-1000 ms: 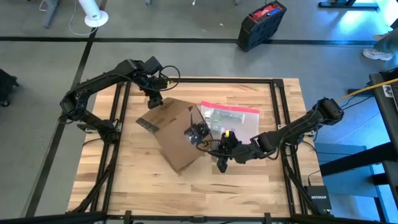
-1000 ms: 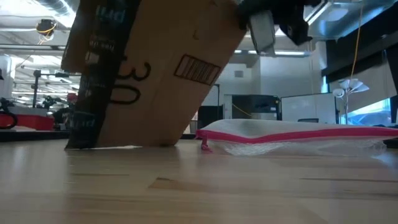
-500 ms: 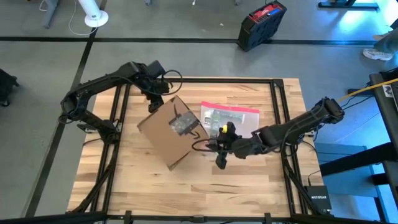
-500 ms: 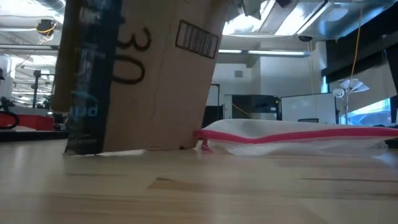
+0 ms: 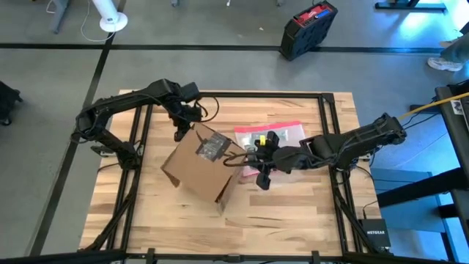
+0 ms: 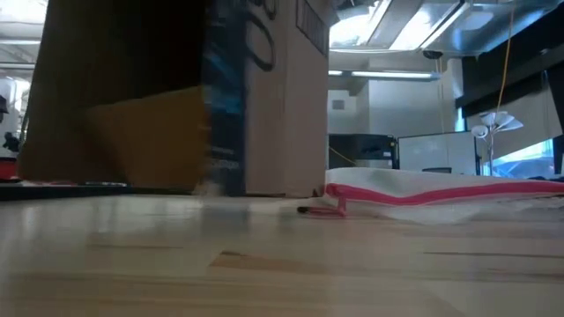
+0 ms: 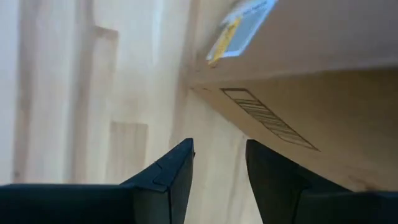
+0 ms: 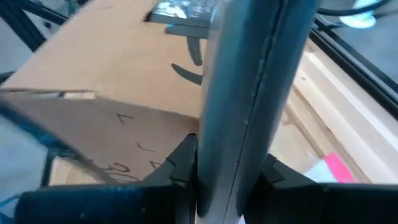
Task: Unpack boxes
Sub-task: Break down the cardboard box with the gray cutter until it is fully flat
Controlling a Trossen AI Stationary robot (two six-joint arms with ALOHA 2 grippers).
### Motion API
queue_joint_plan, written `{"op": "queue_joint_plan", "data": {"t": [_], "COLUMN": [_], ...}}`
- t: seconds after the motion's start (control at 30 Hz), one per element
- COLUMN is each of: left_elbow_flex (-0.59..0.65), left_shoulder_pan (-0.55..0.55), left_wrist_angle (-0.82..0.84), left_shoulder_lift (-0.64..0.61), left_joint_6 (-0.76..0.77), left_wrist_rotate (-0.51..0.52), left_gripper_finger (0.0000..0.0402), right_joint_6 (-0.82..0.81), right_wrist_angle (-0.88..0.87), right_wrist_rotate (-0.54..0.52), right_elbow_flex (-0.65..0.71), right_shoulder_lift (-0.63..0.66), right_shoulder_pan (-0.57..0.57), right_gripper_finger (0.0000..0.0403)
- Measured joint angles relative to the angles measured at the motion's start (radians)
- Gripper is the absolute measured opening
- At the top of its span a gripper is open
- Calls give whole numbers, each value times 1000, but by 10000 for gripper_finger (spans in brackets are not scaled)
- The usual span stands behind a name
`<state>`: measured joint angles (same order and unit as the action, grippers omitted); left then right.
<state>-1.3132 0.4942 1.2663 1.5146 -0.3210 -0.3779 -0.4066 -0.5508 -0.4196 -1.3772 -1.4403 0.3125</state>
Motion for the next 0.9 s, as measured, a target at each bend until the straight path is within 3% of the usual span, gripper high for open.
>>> {"op": "queue_joint_plan", "data": {"t": [0.4,0.5,0.67,0.9], "left_elbow_flex": [-2,-2,-13,-72], "left_shoulder_pan": [41,58,107,158], "left_wrist_angle": [102,105,104,57], "left_shoulder_lift": [-17,-28,-65,-172], "left_joint_6": [6,-12,-37,-57], "left_wrist_rotate": [114,167,198,197], "left_gripper_finger": [140,140,140,140], "right_joint_6": [-39,-38,15,97], "right_wrist_angle": [-319,-369,-281,-40], "right_wrist_rotate": [97,77,-8,-23], "right_elbow_flex": [-202,-267,-336,-336], "right_shoulder_lift": [-4,-4,-2,-20], "right_shoulder_pan": [-1,0,-10,-69], "right_gripper_finger": [71,71,71,71]}}
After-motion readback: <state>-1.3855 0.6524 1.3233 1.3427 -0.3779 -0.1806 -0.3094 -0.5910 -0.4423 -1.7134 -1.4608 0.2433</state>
